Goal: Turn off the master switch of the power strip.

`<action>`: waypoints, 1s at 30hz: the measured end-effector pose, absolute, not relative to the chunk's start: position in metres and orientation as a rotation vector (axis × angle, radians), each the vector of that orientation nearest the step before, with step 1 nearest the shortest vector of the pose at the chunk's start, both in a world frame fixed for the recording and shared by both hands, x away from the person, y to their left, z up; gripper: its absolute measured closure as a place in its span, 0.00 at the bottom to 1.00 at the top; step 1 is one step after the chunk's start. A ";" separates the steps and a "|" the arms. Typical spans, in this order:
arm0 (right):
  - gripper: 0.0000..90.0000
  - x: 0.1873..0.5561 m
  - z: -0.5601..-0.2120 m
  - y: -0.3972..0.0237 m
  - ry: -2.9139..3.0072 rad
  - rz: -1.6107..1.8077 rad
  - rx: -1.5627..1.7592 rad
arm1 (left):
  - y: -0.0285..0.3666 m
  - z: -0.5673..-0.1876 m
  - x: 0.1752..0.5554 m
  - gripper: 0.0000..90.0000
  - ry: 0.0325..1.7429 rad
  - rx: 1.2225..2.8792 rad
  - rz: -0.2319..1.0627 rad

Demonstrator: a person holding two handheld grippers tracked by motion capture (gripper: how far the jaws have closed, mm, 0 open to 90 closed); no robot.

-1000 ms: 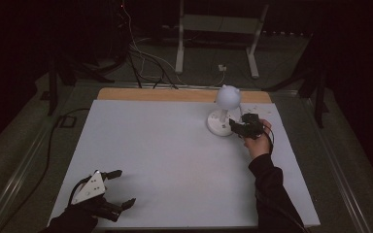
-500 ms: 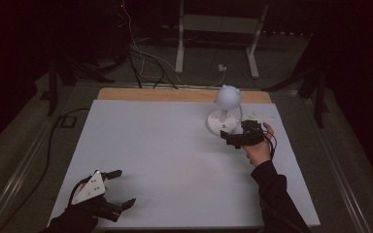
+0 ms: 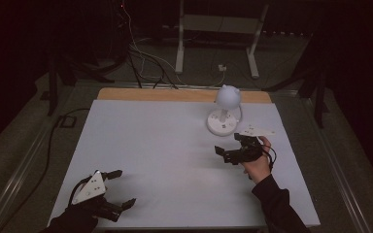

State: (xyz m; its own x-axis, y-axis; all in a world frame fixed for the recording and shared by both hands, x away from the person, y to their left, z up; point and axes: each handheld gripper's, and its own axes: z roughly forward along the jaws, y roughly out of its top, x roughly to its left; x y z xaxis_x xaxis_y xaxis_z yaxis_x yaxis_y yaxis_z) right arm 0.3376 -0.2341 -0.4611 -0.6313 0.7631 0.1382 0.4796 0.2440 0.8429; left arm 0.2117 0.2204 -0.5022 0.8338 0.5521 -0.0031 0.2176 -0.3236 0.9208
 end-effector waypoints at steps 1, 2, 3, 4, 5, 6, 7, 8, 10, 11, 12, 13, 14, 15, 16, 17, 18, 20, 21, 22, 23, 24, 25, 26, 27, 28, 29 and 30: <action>0.00 0.338 -0.461 -0.234 2.220 1.336 1.152 | 0.220 -0.502 0.212 0.00 0.576 1.906 0.377; 0.00 0.332 -0.462 -0.233 2.230 1.350 1.136 | 0.220 -0.502 0.212 0.00 0.576 1.907 0.378; 0.00 0.332 -0.462 -0.233 2.230 1.350 1.136 | 0.220 -0.502 0.212 0.00 0.576 1.907 0.378; 0.00 0.326 -0.463 -0.232 2.239 1.350 1.108 | 0.220 -0.502 0.212 0.00 0.574 1.906 0.378; 0.00 0.326 -0.463 -0.232 2.239 1.350 1.108 | 0.221 -0.502 0.212 0.00 0.575 1.906 0.377; 0.00 0.321 -0.465 -0.232 2.259 1.356 1.084 | 0.221 -0.502 0.212 0.00 0.576 1.904 0.376; 0.00 0.318 -0.465 -0.232 2.273 1.352 1.075 | 0.221 -0.502 0.212 0.00 0.578 1.904 0.375; 0.00 0.315 -0.467 -0.232 2.280 1.338 1.071 | 0.221 -0.502 0.212 0.00 0.577 1.904 0.374; 0.00 0.310 -0.470 -0.232 2.299 1.332 1.050 | 0.221 -0.502 0.212 0.00 0.574 1.908 0.375; 0.00 0.307 -0.472 -0.232 2.310 1.318 1.040 | 0.220 -0.502 0.212 0.00 0.574 1.908 0.374; 0.00 0.304 -0.473 -0.232 2.321 1.310 1.032 | 0.220 -0.502 0.212 0.00 0.574 1.908 0.374; 0.00 0.301 -0.475 -0.232 2.327 1.298 1.019 | 0.220 -0.502 0.212 0.00 0.574 1.909 0.374; 0.00 0.298 -0.477 -0.232 2.329 1.286 1.014 | 0.220 -0.502 0.212 0.00 0.575 1.906 0.375; 0.00 0.298 -0.477 -0.232 2.329 1.286 1.014 | 0.220 -0.502 0.212 0.00 0.575 1.906 0.375; 0.00 0.293 -0.479 -0.235 2.333 1.287 1.010 | 0.221 -0.502 0.212 0.00 0.575 1.906 0.375; 0.00 0.291 -0.481 -0.237 2.329 1.294 1.012 | 0.221 -0.502 0.212 0.00 0.575 1.906 0.375; 0.00 0.289 -0.482 -0.239 2.328 1.304 1.019 | 0.221 -0.502 0.213 0.00 0.575 1.907 0.375; 0.00 0.284 -0.485 -0.244 2.318 1.311 1.029 | 0.220 -0.502 0.212 0.00 0.575 1.908 0.375; 0.00 0.282 -0.485 -0.246 2.318 1.307 1.034 | 0.220 -0.502 0.212 0.00 0.574 1.908 0.374; 0.00 0.282 -0.485 -0.246 2.318 1.307 1.034 | 0.220 -0.502 0.213 0.00 0.573 1.909 0.374; 0.00 0.280 -0.486 -0.248 2.318 1.310 1.030 | 0.220 -0.502 0.213 0.00 0.573 1.907 0.374; 0.00 0.276 -0.489 -0.252 2.307 1.298 1.038 | 0.220 -0.502 0.213 0.00 0.573 1.907 0.373; 0.00 0.274 -0.490 -0.255 2.308 1.296 1.041 | 0.220 -0.502 0.213 0.00 0.573 1.907 0.373; 0.00 0.272 -0.491 -0.257 2.308 1.293 1.043 | 0.220 -0.502 0.213 0.00 0.573 1.909 0.375; 0.00 0.270 -0.493 -0.259 2.303 1.279 1.046 | 0.220 -0.502 0.213 0.00 0.571 1.909 0.375; 0.00 0.268 -0.494 -0.261 2.305 1.268 1.041 | 0.220 -0.502 0.213 0.00 0.572 1.909 0.374; 0.00 0.266 -0.496 -0.263 2.309 1.269 1.035 | 0.220 -0.502 0.213 0.00 0.572 1.909 0.374; 0.00 0.266 -0.496 -0.263 2.309 1.269 1.035 | 0.220 -0.502 0.213 0.00 0.572 1.910 0.373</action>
